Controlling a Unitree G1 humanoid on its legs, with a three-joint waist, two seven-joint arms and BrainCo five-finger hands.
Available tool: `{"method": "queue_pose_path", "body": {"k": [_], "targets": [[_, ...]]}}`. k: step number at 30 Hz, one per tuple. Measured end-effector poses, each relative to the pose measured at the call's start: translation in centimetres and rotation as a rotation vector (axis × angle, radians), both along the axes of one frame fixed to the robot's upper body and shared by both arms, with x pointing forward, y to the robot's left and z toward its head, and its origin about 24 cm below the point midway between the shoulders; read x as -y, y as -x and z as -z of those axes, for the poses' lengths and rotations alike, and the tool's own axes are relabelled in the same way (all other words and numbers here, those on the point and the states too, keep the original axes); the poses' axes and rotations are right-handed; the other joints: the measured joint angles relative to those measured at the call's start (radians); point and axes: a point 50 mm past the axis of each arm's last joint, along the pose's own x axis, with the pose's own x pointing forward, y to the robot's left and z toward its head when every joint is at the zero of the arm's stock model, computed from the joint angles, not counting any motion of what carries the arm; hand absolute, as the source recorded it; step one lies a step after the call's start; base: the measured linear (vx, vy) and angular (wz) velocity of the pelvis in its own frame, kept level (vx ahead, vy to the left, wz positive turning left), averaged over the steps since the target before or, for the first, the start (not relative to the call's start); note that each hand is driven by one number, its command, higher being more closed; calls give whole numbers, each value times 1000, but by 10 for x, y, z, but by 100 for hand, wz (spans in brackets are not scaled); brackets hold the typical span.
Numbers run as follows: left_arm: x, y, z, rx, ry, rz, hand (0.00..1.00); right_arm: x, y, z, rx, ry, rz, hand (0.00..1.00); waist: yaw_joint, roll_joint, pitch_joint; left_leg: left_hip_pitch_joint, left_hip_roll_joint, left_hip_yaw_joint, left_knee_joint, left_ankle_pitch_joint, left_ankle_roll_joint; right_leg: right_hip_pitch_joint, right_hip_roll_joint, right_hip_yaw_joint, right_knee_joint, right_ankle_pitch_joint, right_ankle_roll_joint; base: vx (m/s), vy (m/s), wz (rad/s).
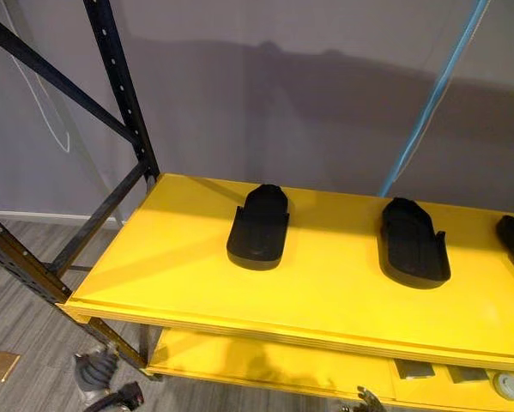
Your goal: Walk over and take plastic housings, then place them on the shelf
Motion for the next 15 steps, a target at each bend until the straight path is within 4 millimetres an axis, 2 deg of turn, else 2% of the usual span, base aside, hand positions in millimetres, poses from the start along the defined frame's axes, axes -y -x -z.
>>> {"method": "queue_pose_path", "body": {"k": [2,5,11,15], "targets": [[13,11,24,-102,100,44,0,-12,-3,0,9,-35,4,0,0,3,-1,2,1,14,0,-2,-1,-7,1,13,2,0,0,-5,8,-14],[24,24,43,-184,188,66,0,-14,-3,1,10,-41,10,0,-1,5,-2,8,3,32,0,-6,-5,-15,3,30,5,0,0,-6,12,-18],[41,34,66,-296,278,109,0,-5,-2,1,6,-27,55,0,-3,14,-1,17,6,65,0,-11,-7,-37,7,67,11,0,0,-12,12,-19],[51,36,75,-351,317,168,0,0,-6,0,8,-7,50,0,-26,30,2,36,7,88,0,-20,-10,-37,11,91,9,0,0,-9,12,-16]]}}
